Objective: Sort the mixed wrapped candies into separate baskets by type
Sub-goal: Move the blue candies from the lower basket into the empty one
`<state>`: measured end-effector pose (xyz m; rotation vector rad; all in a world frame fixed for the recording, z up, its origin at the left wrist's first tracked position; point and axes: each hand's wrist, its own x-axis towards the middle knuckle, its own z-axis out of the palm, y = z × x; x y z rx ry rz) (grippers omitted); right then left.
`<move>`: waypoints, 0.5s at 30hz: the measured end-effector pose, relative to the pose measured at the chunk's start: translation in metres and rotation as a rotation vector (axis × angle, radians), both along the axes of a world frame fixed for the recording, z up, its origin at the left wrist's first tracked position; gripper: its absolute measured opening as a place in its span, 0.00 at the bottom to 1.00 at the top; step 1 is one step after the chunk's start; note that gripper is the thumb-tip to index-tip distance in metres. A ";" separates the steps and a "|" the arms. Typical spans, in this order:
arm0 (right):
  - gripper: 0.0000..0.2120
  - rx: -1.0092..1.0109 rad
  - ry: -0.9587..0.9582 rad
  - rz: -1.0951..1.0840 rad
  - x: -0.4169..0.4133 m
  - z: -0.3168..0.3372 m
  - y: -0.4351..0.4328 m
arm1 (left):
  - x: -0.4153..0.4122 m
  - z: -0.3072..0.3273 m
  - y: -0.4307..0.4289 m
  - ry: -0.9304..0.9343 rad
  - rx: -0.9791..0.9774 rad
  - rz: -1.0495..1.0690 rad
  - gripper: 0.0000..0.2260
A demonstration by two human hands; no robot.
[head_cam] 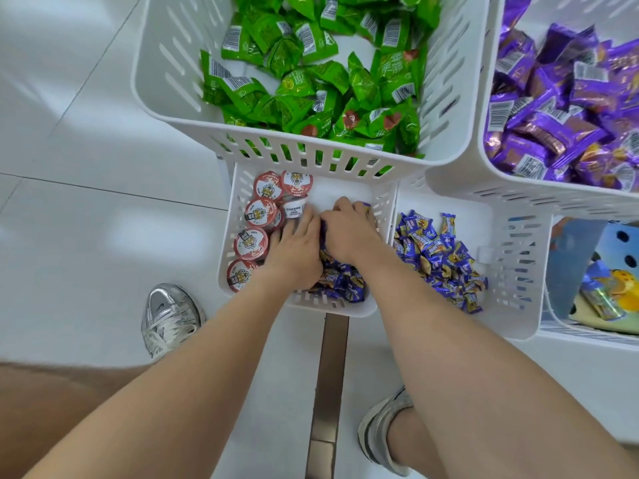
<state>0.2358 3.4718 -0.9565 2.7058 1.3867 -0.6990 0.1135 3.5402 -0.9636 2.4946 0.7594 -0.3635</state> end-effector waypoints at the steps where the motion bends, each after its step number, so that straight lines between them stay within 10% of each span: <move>1: 0.19 -0.018 -0.007 0.009 -0.006 0.001 -0.002 | 0.002 0.000 0.005 -0.005 0.010 -0.031 0.33; 7: 0.40 -0.110 -0.003 0.065 -0.026 0.002 -0.017 | 0.001 0.009 0.009 -0.222 0.051 0.071 0.15; 15: 0.22 0.046 -0.140 -0.005 -0.032 0.007 -0.023 | -0.015 0.011 -0.008 -0.220 -0.094 0.162 0.27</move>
